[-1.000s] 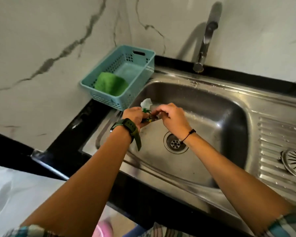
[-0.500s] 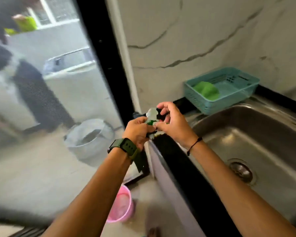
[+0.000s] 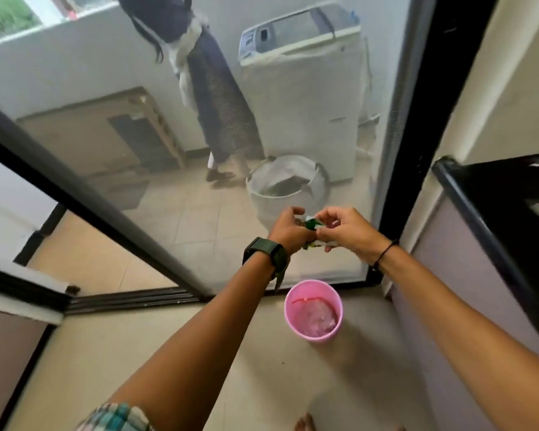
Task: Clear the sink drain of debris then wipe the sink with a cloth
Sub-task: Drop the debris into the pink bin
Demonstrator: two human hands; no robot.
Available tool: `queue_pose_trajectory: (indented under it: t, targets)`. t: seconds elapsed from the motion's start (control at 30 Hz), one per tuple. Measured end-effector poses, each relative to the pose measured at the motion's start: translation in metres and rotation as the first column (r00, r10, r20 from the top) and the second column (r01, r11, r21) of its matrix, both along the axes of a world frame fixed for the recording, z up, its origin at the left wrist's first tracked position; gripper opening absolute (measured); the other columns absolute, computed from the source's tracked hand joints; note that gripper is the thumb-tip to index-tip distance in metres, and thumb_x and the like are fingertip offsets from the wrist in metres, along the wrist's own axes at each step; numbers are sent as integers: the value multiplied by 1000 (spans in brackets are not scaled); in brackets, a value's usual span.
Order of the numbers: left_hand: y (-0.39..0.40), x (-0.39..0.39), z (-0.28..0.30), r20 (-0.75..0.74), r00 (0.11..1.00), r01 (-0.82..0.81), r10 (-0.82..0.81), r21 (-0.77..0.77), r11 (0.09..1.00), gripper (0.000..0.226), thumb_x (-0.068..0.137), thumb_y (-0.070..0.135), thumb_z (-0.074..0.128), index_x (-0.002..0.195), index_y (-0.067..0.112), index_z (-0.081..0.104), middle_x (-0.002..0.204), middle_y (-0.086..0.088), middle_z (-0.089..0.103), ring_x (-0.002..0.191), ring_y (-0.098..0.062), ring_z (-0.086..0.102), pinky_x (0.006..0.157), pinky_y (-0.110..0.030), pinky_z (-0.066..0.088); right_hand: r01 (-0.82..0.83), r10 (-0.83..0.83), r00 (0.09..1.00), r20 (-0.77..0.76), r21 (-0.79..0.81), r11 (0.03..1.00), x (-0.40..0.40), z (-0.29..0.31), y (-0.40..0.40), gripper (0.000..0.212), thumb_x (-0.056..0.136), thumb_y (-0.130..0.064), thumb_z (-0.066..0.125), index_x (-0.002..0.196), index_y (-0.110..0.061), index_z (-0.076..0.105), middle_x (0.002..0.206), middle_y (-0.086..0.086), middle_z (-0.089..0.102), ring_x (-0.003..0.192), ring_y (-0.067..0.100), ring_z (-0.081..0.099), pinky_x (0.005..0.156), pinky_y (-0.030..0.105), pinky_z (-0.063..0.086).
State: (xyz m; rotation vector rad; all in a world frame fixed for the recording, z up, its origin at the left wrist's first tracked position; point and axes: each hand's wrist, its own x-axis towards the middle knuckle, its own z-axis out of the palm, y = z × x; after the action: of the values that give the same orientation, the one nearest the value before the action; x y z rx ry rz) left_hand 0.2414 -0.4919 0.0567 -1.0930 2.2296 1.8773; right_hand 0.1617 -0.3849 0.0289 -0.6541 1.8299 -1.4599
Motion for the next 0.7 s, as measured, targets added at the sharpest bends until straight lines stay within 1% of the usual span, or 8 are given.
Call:
queue_pose_trajectory:
  t: [0.1, 0.23, 0.33, 0.4, 0.47, 0.53, 0.63, 0.7]
  targets:
    - [-30, 10, -35, 48, 999, -10, 12, -46, 999, 53, 77, 1, 67, 123, 4, 40, 106, -19, 57, 79, -23, 56, 59, -28, 45, -51, 51, 991, 124, 1, 999, 3, -34, -33, 21, 81, 10, 58, 79, -11, 57, 73, 6, 61, 53, 5, 64, 47, 17, 51]
    - [-48, 18, -80, 94, 993, -72, 78, -68, 995, 45, 78, 2, 65, 118, 4, 44, 101, -18, 59, 82, -25, 58, 62, -30, 47, -40, 39, 962, 270, -2, 999, 6, -79, -60, 23, 80, 13, 56, 75, -9, 54, 71, 8, 59, 49, 7, 63, 45, 18, 50]
    - [-53, 17, -123, 148, 983, -104, 112, -62, 993, 43, 78, -1, 64, 116, 6, 46, 107, -18, 61, 89, -27, 61, 76, -38, 53, -20, 10, 938, 345, 28, 999, 8, -122, -68, 25, 82, 13, 55, 72, -10, 53, 68, 7, 56, 48, 9, 62, 43, 19, 50]
    - [-49, 14, -158, 185, 971, -142, 149, -53, 989, 42, 76, -4, 63, 114, 5, 49, 114, -19, 60, 98, -30, 61, 86, -42, 54, -14, -13, 930, 367, 70, 997, 5, -156, -66, 27, 82, 15, 54, 70, -10, 52, 68, 8, 54, 54, 16, 58, 42, 19, 50]
    - [-42, 13, -194, 213, 958, -193, 193, -18, 981, 40, 76, -7, 63, 113, 3, 50, 115, -19, 58, 103, -32, 60, 90, -46, 52, -11, -37, 929, 368, 128, 992, 1, -189, -61, 30, 81, 17, 53, 67, -9, 50, 69, 9, 52, 58, 19, 54, 39, 19, 50]
    - [-33, 10, -233, 243, 945, -235, 219, 40, 971, 39, 77, -9, 61, 113, 1, 50, 112, -19, 57, 100, -32, 60, 89, -45, 53, -14, -57, 929, 365, 189, 982, -4, -226, -54, 30, 81, 18, 52, 66, -8, 49, 69, 10, 51, 59, 21, 53, 37, 19, 50]
    - [-23, 7, -280, 234, 933, -308, 273, 129, 942, 33, 79, -12, 55, 111, -5, 53, 90, -15, 59, 76, -25, 60, 78, -40, 55, -20, -74, 926, 370, 244, 969, -8, -278, -45, 31, 80, 20, 52, 65, -8, 49, 68, 10, 51, 60, 21, 54, 37, 19, 50]
    - [-20, 7, -312, 229, 911, -386, 343, 180, 905, 17, 81, -12, 50, 93, -4, 59, 76, -10, 57, 69, -22, 58, 71, -33, 54, -22, -86, 927, 365, 282, 959, -8, -317, -42, 31, 79, 19, 53, 64, -8, 50, 69, 10, 54, 63, 21, 56, 39, 20, 51]
